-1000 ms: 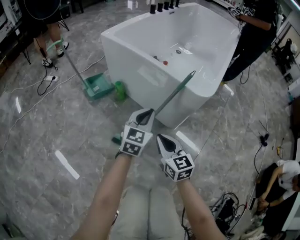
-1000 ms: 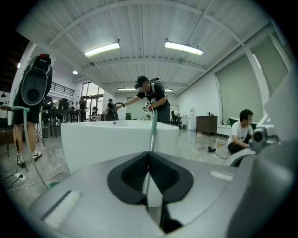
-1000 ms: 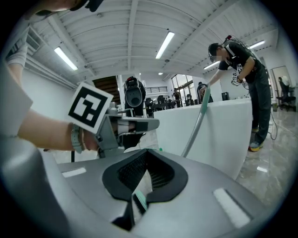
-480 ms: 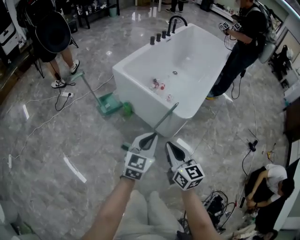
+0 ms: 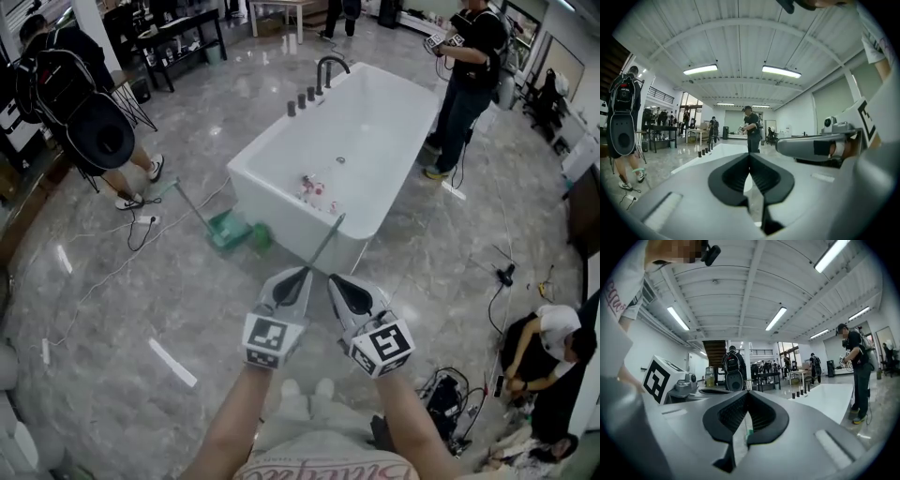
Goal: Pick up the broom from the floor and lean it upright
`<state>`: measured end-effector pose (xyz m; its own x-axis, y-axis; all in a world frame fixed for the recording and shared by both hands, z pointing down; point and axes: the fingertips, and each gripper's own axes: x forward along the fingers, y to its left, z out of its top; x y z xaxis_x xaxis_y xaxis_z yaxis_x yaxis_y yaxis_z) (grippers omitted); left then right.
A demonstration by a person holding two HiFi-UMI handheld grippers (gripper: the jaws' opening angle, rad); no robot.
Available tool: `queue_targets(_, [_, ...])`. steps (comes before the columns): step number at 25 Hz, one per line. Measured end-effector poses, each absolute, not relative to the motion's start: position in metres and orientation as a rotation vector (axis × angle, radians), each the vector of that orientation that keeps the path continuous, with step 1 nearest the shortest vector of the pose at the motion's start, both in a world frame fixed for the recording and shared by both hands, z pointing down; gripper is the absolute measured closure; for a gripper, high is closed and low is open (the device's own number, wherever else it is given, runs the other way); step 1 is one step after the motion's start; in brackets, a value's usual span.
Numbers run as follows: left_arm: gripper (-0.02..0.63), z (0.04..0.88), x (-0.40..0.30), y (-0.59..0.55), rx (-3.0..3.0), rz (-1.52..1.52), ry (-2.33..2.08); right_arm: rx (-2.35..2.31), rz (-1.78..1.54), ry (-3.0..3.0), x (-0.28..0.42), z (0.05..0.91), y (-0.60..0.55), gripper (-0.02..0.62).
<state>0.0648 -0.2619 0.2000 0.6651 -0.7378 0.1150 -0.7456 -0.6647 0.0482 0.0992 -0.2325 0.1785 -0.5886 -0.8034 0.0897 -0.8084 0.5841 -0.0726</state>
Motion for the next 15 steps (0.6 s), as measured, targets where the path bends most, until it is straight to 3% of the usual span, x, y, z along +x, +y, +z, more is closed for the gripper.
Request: queue_targets(15, [0.606,0.129,0.064,-0.238,2.900,-0.022,-1.290,1.415,-0.076,-2.757,0.085,0.118,-0.225,0.595])
